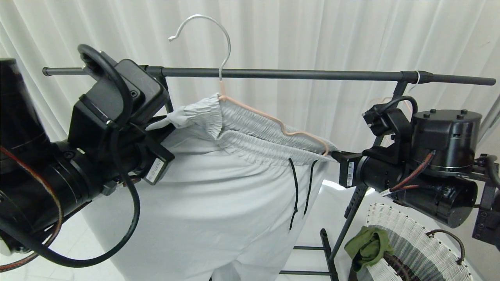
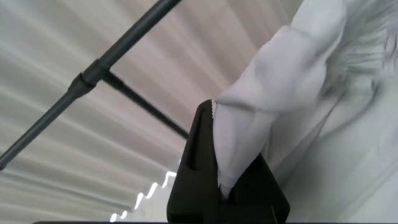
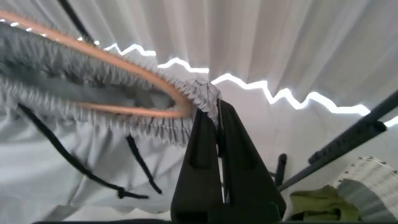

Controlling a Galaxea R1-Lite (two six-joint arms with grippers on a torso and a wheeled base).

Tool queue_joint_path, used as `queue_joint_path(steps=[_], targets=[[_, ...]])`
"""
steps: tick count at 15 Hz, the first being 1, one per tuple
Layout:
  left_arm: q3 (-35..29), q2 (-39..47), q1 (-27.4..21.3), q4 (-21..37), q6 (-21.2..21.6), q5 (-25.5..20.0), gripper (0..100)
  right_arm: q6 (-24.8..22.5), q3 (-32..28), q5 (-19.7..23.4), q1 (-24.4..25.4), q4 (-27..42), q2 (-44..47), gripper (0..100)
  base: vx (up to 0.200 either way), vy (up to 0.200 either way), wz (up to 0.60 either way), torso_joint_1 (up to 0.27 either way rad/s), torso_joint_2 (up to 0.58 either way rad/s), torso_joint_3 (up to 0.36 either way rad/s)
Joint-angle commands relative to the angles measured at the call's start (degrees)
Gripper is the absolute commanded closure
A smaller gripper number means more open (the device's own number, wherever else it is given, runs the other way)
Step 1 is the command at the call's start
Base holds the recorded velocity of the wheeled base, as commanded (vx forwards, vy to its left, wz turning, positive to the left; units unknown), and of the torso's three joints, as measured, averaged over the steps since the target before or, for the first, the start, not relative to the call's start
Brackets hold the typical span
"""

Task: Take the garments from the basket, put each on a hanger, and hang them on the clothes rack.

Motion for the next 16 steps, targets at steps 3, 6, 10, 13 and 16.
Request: queue_joint_path(steps=[3, 6, 10, 13, 16], targets=[[2.2, -1.2, 3.8, -0.1, 1.2, 0.7, 100, -0.2, -0.2, -0.1, -1.5, -0.7, -0.2, 100, 0.0, 0.0, 0.0, 0.0, 0.0, 0.0], [2.9, -0.5, 3.4, -0.1, 1.4, 1.0, 100, -3.8, -0.3, 0.8, -0.7, -4.7, -0.1, 100, 0.0, 0.0, 0.0, 0.0, 0.0, 0.0], [1.4, 3.6, 1.4, -0.2, -3.2, 10.9, 100, -4.6, -0.3, 2.5, 7.4, -4.9, -1.8, 100, 0.0, 0.0, 0.0, 0.0, 0.0, 0.0], [-1.3, 6.8, -2.8, -0.2, -11.9, 17.3, 100, -5.9, -0.3, 4.7, 13.2, -4.9, -1.6, 100, 0.0, 0.0, 0.0, 0.0, 0.0, 0.0], [-3.0, 8.4, -7.2, -0.2, -14.9, 19.4, 100, -8.4, -0.3, 4.8, 18.5, -5.0, 0.5, 100, 0.0, 0.0, 0.0, 0.0, 0.0, 0.0]])
